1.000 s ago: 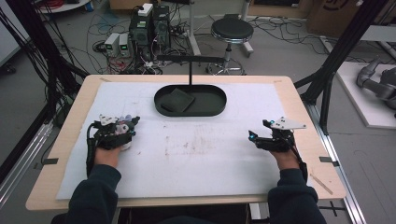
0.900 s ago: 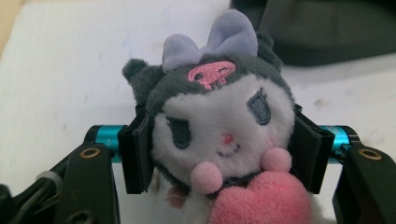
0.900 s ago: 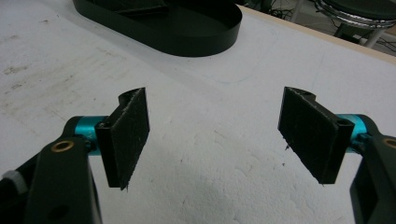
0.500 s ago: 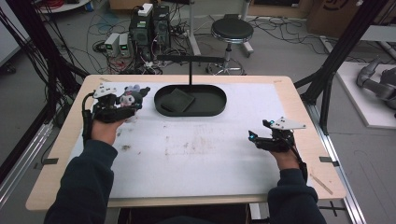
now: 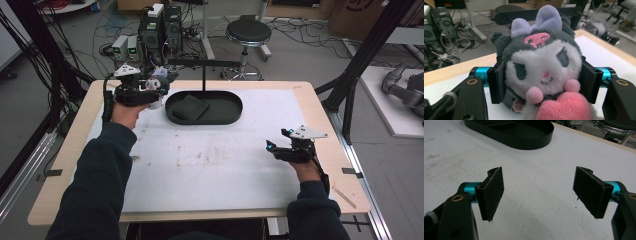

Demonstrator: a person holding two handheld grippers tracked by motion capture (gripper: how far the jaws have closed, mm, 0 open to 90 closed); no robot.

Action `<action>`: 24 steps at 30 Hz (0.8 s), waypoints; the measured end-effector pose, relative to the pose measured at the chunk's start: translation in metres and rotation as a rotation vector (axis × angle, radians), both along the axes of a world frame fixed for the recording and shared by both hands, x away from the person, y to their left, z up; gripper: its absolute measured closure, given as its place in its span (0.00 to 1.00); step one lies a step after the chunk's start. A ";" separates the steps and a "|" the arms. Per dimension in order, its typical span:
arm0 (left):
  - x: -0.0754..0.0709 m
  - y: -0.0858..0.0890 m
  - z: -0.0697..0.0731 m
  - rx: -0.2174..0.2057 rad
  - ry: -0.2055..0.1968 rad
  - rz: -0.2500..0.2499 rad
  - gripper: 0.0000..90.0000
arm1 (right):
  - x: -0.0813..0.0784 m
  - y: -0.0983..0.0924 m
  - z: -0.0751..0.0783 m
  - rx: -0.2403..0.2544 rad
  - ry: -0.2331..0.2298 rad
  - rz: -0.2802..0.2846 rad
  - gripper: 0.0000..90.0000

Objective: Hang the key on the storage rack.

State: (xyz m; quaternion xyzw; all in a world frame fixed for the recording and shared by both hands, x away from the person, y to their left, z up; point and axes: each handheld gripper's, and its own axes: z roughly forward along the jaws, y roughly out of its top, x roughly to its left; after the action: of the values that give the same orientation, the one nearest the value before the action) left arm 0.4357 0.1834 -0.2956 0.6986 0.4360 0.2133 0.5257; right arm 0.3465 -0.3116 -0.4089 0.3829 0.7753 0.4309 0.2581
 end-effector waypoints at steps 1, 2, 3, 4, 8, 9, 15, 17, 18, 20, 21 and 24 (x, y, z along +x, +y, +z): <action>0.004 -0.001 0.001 -0.017 0.009 -0.006 0.39 | 0.000 0.000 0.000 0.002 0.001 0.000 0.28; 0.008 -0.002 0.001 -0.028 0.015 -0.008 0.39 | 0.000 0.000 0.000 0.004 -0.002 0.000 0.28; 0.012 -0.003 0.001 -0.045 0.021 -0.008 0.39 | 0.000 -0.001 0.000 0.002 -0.004 0.003 0.28; 0.016 -0.004 0.001 -0.053 0.030 -0.010 0.39 | 0.000 -0.001 0.000 0.004 -0.001 0.002 0.28; 0.027 -0.009 0.003 -0.063 0.040 -0.003 0.39 | 0.001 -0.001 0.000 0.004 -0.006 0.006 0.28; 0.030 -0.010 0.004 -0.065 0.033 0.001 0.39 | 0.001 -0.001 -0.001 0.007 -0.004 0.006 0.28; 0.047 -0.018 0.007 -0.062 0.027 0.018 0.39 | 0.001 -0.002 -0.001 0.009 -0.004 0.008 0.28; 0.053 -0.020 0.009 -0.063 0.024 0.029 0.40 | 0.001 -0.002 -0.001 0.009 -0.005 0.007 0.28; 0.056 -0.020 0.010 -0.061 0.021 0.036 0.39 | 0.001 -0.002 -0.001 0.006 -0.005 0.009 0.28; 0.061 -0.021 0.011 -0.060 0.019 0.052 0.39 | 0.001 -0.002 -0.001 0.009 -0.001 0.006 0.28; 0.063 -0.021 0.012 -0.056 0.019 0.059 0.39 | 0.001 -0.002 -0.001 0.011 0.000 0.005 0.28; 0.067 -0.019 0.011 -0.056 0.015 0.091 0.39 | 0.001 -0.003 -0.001 0.010 -0.002 0.006 0.28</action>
State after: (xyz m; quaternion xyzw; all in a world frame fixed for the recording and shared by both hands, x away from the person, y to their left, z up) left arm 0.5030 0.1642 -0.2846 0.6646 0.4771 0.2198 0.5314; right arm 0.3476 -0.3146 -0.4097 0.3815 0.7740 0.4359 0.2555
